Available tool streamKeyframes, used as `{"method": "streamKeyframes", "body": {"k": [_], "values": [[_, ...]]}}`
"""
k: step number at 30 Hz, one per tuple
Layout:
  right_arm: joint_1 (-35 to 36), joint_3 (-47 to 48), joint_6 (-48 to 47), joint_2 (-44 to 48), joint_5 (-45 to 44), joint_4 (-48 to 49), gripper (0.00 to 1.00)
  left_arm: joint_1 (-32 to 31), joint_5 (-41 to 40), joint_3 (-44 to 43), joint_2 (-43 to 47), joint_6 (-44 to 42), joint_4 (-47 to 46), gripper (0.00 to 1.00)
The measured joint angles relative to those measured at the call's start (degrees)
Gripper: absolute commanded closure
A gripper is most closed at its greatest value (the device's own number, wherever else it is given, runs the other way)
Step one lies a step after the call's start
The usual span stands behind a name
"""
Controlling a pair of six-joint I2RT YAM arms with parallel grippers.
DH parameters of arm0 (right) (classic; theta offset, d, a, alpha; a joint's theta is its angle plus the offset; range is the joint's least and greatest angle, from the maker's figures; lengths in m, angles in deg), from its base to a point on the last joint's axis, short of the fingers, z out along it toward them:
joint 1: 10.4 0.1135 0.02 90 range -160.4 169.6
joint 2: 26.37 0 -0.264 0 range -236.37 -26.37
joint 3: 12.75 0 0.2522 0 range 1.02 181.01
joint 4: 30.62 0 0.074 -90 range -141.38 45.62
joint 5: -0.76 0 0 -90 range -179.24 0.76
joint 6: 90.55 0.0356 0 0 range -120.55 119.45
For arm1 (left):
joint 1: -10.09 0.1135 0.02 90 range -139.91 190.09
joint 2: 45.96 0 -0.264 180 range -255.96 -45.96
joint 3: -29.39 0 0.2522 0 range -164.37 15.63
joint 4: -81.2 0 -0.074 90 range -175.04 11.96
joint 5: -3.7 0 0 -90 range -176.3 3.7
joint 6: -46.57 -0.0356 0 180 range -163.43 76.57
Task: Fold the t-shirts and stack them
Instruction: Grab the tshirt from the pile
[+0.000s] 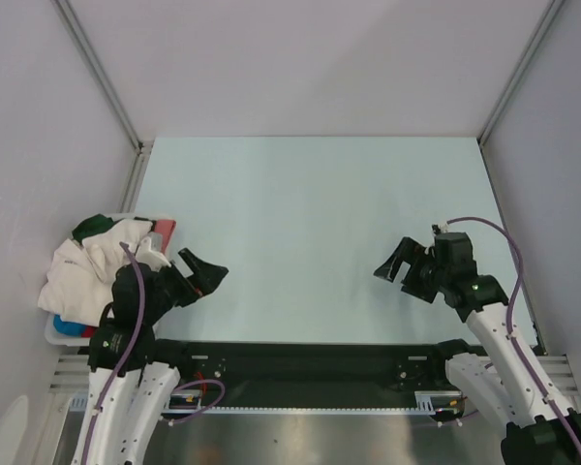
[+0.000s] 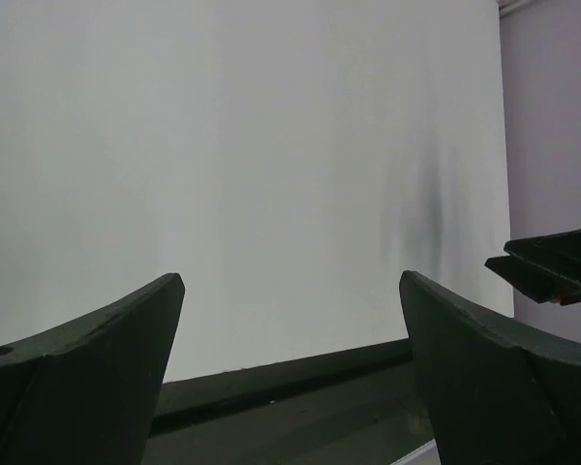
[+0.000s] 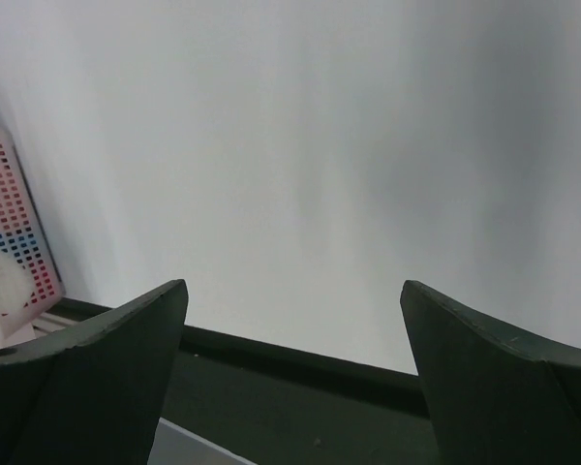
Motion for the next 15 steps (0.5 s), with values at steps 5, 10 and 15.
{"method": "streamKeyframes", "body": {"k": [5,10,15], "values": [[0.0,3.78,-3.02,-2.14,-2.1,-1.73,0.0,0.0,-2.19,1.2,-3.45,2.75,-0.26,0.01],[0.42,4.66,-6.23,-5.07,-1.09,-0.76,0.0,0.04,-7.78,-2.43,-13.31,2.45,1.49,0.01],[2.01,5.92,-8.66,-8.02,0.11,1.64,0.0,0.35,-18.84,-16.81,-26.53,-2.23,4.85,0.03]]}}
